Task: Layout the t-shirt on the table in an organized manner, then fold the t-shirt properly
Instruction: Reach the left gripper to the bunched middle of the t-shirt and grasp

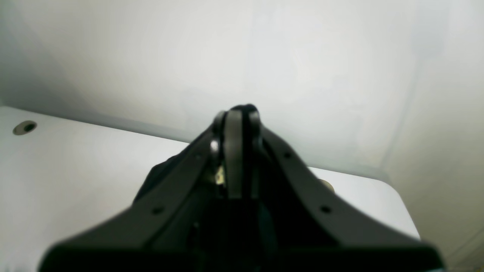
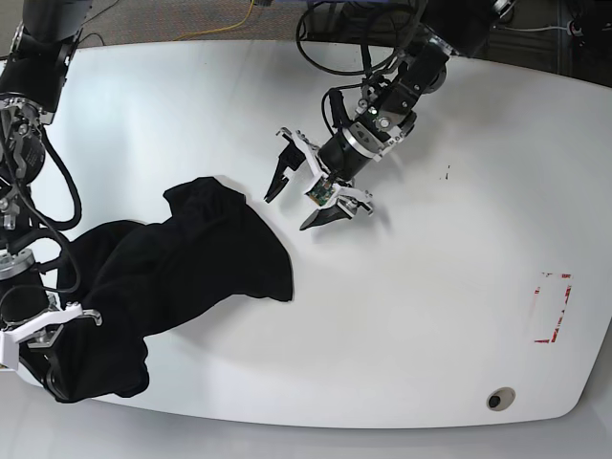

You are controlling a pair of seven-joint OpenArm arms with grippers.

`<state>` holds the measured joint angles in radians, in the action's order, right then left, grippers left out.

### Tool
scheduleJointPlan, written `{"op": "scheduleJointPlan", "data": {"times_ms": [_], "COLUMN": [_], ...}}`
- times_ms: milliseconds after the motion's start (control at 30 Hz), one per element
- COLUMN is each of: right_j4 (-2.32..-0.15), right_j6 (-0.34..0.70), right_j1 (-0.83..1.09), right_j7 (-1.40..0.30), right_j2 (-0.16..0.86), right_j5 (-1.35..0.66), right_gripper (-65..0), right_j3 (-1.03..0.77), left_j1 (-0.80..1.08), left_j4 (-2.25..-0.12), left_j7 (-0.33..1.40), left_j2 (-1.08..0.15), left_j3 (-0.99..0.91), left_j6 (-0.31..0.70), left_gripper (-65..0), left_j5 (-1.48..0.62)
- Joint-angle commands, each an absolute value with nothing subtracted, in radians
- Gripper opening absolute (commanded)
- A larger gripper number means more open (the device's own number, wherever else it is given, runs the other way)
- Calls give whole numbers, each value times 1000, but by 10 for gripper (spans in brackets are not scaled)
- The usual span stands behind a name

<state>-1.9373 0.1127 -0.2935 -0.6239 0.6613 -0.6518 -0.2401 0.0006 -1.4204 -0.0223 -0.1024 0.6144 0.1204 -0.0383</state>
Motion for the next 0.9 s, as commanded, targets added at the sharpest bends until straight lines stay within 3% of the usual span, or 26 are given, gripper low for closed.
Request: {"op": "scheduleJointPlan", "data": {"times_ms": [0,867], "right_j4": [-1949,-1949], "right_j6": [108,108], "right_j1": [-306,-305], "right_j7": [-584,-584], "right_j2": [684,656], "right_j5": [-650,-648], "right_gripper": [-650,-650], "right_j3": [-249,-249], "left_j1": [-41,-257], "left_j4": [-1391,-1089], "left_j7": [-56,-56], "left_j2": [-76,61], "left_j3": [648,768], "left_j6": [122,120], "left_gripper": [-252,-252], "left_j5": [-44,-44]}}
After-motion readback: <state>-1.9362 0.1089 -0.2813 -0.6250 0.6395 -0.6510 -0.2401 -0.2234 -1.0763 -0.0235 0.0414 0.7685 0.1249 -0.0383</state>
